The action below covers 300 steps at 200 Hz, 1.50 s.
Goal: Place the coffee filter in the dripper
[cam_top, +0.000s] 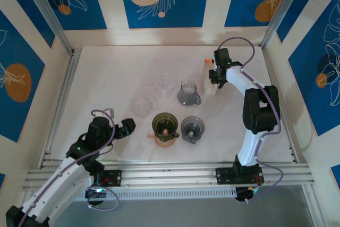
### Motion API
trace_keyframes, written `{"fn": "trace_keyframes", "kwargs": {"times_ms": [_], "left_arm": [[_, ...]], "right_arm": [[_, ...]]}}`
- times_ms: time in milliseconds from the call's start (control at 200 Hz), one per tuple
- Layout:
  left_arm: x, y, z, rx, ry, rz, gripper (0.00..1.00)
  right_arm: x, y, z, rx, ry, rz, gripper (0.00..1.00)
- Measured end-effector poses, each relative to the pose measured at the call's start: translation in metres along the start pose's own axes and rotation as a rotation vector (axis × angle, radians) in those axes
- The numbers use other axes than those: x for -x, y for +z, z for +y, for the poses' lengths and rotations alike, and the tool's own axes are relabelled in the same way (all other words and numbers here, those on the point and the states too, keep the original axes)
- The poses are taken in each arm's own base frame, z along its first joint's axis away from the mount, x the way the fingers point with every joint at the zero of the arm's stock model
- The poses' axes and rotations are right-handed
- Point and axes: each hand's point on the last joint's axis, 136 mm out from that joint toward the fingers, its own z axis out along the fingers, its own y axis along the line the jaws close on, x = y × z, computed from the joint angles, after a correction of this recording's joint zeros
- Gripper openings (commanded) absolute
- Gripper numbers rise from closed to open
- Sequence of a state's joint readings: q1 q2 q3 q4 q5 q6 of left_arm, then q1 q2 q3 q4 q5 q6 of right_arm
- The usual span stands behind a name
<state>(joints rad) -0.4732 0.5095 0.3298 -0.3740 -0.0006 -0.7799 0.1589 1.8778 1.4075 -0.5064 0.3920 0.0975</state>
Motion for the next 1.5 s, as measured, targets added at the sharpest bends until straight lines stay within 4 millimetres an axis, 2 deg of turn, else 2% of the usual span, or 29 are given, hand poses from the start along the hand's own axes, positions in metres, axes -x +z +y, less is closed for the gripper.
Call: {"fn": "trace_keyframes", "kwargs": {"times_ms": [145,210,310,470,525,590,740,850,1045,1501], "left_arm": [[0.002,0.0,-0.002,0.0,-0.007,0.001,1.0],[0.002,0.0,-0.002,0.0,-0.011,0.001,1.0],[0.002,0.0,-0.002,0.0,-0.019,0.002,1.0],[0.001,0.0,-0.002,-0.002,-0.026,0.005,1.0],[0.001,0.0,-0.003,-0.004,-0.028,0.006,1.0],[0.001,0.0,-0.003,-0.005,-0.032,0.007,1.0],[0.001,0.0,-0.003,-0.005,-0.035,0.007,1.0],[0.001,0.0,-0.003,-0.005,-0.042,0.007,1.0],[0.001,0.0,-0.003,-0.007,-0.05,0.006,1.0],[0.002,-0.001,-0.004,-0.012,-0.05,0.001,1.0]], "right_arm": [[-0.003,-0.002,-0.001,-0.003,0.024,-0.009,0.33],[-0.006,-0.01,-0.003,-0.003,0.038,-0.016,0.34],[-0.005,-0.031,-0.006,-0.005,0.075,-0.053,0.34],[0.01,-0.074,-0.008,0.003,0.139,-0.155,0.34],[0.014,-0.087,-0.004,0.013,0.162,-0.175,0.34],[0.017,-0.093,0.005,0.028,0.188,-0.173,0.33],[0.022,-0.083,0.027,0.033,0.251,-0.133,0.33],[0.02,-0.063,0.038,0.001,0.308,-0.078,0.3],[0.015,-0.036,0.037,-0.052,0.392,-0.017,0.3],[0.016,-0.032,0.031,-0.093,0.461,-0.026,0.3]]}}
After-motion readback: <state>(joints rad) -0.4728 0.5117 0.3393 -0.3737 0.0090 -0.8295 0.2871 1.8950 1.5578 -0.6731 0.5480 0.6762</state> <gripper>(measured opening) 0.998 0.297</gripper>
